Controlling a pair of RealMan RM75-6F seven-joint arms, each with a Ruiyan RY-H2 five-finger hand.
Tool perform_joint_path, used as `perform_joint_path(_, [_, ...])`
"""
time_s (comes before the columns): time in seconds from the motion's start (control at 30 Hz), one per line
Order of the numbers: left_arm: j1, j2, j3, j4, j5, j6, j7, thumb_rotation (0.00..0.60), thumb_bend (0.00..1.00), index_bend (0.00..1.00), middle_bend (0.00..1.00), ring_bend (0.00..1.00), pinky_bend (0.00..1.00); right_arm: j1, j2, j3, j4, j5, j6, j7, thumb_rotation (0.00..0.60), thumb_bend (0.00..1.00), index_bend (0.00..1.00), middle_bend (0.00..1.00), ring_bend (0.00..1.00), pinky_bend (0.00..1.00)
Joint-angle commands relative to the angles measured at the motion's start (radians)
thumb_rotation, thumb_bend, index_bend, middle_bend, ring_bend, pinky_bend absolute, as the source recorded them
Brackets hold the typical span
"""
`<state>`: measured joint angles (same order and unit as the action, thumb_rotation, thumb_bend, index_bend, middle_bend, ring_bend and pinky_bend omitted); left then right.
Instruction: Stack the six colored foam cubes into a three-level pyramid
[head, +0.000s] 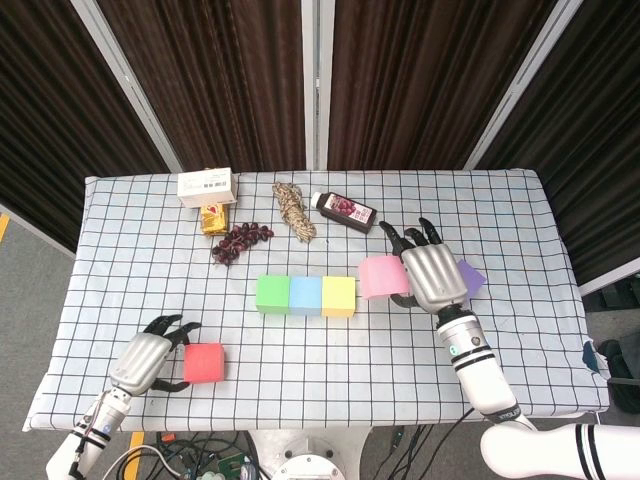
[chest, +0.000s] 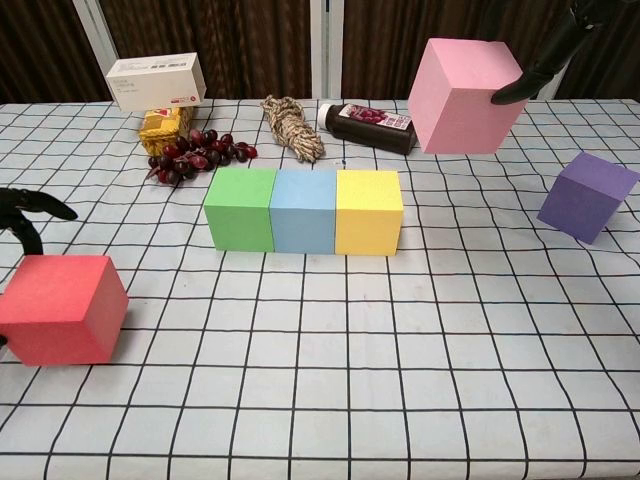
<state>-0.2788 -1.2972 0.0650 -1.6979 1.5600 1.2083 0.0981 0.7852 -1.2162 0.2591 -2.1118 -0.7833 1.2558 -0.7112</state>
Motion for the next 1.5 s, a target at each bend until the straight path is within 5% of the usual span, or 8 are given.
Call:
perform_joint_path(0.03, [0.007,0.008,0.003,0.006,0.009,0.014,-0.034,0.6,0.02,0.18,0.43,0.12,0.15,0.009,-0.005,-0.001,0.0,0.008,0.0,-0.008,0.6,0.09,0.0,0.53,0.17,0.0])
perform_joint_path(0.67, [0.041,0.042,-0.002,0.097,0.039,0.118,-0.237,0.6,0.02,0.18,0.44,0.12,0.15,0.106,-0.106,0.004,-0.004,0.135,0.053,-0.138,0.6,0.09,0.0,0.54,0.18,0.0])
perform_joint_path(1.5, [0.066,0.068,0.006,0.186,0.058,0.163,-0.407,0.6,0.02,0.18,0.44,0.12,0.15,0.38,-0.383,0.159,0.154,0.547,0.226,-0.379,0.6,0.1,0.0,0.55,0.19,0.0])
